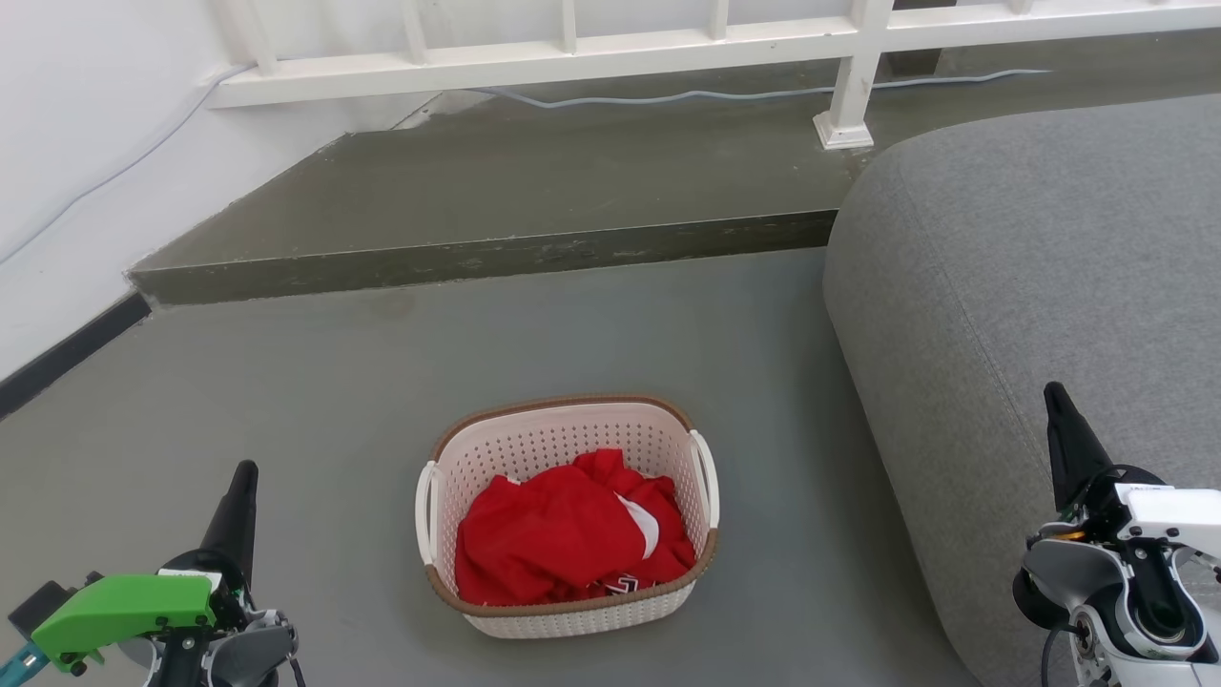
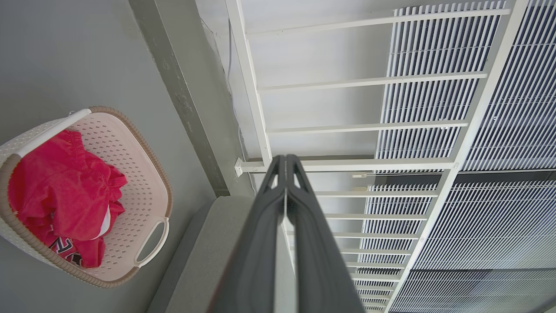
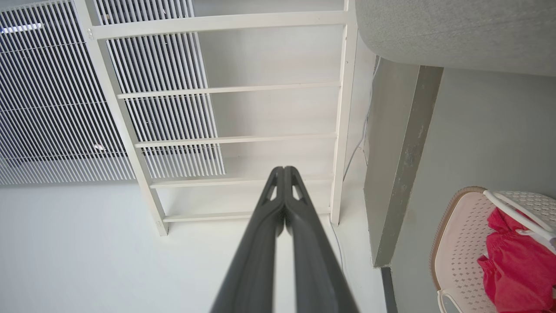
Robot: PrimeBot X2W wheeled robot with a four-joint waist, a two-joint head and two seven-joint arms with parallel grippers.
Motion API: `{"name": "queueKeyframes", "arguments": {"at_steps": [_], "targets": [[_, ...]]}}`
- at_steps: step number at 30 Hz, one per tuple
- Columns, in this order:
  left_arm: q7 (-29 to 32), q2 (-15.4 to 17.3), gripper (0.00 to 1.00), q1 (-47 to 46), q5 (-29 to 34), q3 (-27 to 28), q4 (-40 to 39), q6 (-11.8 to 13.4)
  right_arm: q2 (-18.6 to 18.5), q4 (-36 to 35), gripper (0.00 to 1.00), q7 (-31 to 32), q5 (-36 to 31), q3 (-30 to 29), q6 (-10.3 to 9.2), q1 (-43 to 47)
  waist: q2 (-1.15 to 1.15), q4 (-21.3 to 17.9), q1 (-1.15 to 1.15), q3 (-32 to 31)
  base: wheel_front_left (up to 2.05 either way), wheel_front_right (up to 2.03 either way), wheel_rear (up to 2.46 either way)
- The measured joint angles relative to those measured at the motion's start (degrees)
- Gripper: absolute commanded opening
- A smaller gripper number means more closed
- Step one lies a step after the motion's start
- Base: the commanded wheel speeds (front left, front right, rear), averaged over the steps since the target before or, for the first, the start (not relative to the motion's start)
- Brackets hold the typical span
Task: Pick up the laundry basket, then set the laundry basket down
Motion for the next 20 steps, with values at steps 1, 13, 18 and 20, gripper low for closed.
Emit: {"name": "queueKeyframes", "arguments": {"at_steps": [1, 13, 18, 20], "targets": [[0.0, 0.0, 0.00, 0.0, 0.0, 0.0, 0.0, 0.0, 0.0, 0.0, 0.00, 0.0, 0.0, 0.0, 0.00, 0.0, 0.00, 0.0, 0.00, 0.0, 0.00, 0.00, 0.00], [0.0, 0.0, 0.00, 0.0, 0.0, 0.0, 0.0, 0.0, 0.0, 0.0, 0.00, 0.0, 0.0, -0.1, 0.00, 0.0, 0.00, 0.0, 0.00, 0.0, 0.00, 0.00, 0.00], [0.0, 0.0, 0.00, 0.0, 0.0, 0.0, 0.0, 0.0, 0.0, 0.0, 0.00, 0.1, 0.0, -0.1, 0.00, 0.0, 0.00, 0.0, 0.00, 0.0, 0.00, 0.00, 0.00], [0.0, 0.0, 0.00, 0.0, 0.0, 0.0, 0.0, 0.0, 0.0, 0.0, 0.00, 0.1, 0.0, -0.1, 0.00, 0.0, 0.00, 0.0, 0.00, 0.0, 0.00, 0.00, 0.00]]}}
